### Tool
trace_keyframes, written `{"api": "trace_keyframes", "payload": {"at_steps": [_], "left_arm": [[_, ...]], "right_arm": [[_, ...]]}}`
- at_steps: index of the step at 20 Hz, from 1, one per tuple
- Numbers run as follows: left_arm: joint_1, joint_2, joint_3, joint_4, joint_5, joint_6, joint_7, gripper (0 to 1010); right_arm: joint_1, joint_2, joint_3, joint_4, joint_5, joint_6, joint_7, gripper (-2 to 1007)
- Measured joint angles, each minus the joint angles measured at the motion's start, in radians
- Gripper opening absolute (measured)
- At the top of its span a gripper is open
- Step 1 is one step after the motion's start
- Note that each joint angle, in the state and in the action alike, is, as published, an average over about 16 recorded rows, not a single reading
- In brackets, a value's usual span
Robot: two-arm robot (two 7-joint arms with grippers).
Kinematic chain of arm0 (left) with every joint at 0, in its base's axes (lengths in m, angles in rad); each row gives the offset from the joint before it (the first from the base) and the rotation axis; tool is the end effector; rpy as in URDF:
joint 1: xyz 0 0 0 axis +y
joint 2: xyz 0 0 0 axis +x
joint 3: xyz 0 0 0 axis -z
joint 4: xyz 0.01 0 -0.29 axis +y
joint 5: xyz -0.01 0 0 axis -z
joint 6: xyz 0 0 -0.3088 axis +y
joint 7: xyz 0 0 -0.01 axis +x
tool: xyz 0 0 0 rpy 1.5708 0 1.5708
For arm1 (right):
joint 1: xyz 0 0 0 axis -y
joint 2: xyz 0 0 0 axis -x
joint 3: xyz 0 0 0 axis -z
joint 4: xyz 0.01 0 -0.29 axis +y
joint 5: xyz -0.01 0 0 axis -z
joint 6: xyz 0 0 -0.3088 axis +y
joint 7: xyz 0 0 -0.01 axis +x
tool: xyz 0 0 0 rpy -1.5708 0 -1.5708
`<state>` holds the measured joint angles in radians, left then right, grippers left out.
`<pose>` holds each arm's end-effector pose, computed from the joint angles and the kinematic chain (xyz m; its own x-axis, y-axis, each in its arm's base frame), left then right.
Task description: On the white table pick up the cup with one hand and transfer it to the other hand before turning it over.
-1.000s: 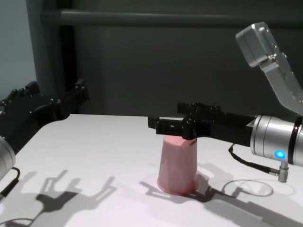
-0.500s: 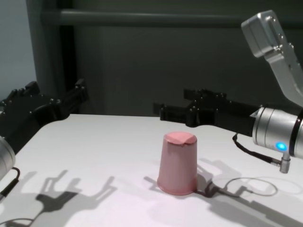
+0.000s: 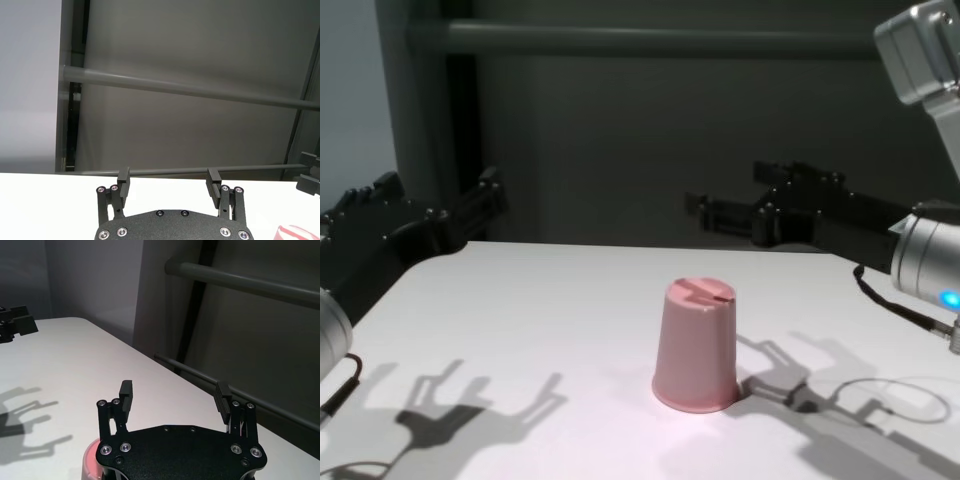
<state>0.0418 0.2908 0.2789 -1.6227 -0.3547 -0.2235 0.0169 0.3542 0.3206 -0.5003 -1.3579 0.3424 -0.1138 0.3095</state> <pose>0.3034 -0.0053 -0.3082 0.2559 0.9626 -0.0892 -0.9587 0.2409 -0.1513 0.4005 0.0298 -0.2737 0.6410 -0.7584 0.1183 0.7589 0.6493 0.0503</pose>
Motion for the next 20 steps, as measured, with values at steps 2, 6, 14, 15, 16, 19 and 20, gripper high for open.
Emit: {"api": "trace_keyframes", "payload": {"at_steps": [2,6,14,15,16,19,20], "left_arm": [[0.000,0.000,0.000,0.000,0.000,0.000,0.000,1003],[0.000,0.000,0.000,0.000,0.000,0.000,0.000,1003],[0.000,0.000,0.000,0.000,0.000,0.000,0.000,1003],[0.000,0.000,0.000,0.000,0.000,0.000,0.000,1003],[0.000,0.000,0.000,0.000,0.000,0.000,0.000,1003],[0.000,0.000,0.000,0.000,0.000,0.000,0.000,1003],[0.000,0.000,0.000,0.000,0.000,0.000,0.000,1003]], "right_arm": [[-0.020,0.004,0.014,-0.018,-0.014,-0.007,-0.029,1002],[-0.061,0.010,0.042,-0.051,-0.042,-0.018,-0.089,1002],[-0.135,0.003,0.087,-0.104,-0.095,-0.019,-0.197,1002],[-0.143,0.001,0.091,-0.110,-0.102,-0.018,-0.209,1002],[-0.151,-0.002,0.095,-0.116,-0.109,-0.017,-0.221,1002],[-0.172,-0.010,0.104,-0.130,-0.132,-0.014,-0.254,1002],[-0.179,-0.013,0.106,-0.135,-0.139,-0.013,-0.264,1002]]}}
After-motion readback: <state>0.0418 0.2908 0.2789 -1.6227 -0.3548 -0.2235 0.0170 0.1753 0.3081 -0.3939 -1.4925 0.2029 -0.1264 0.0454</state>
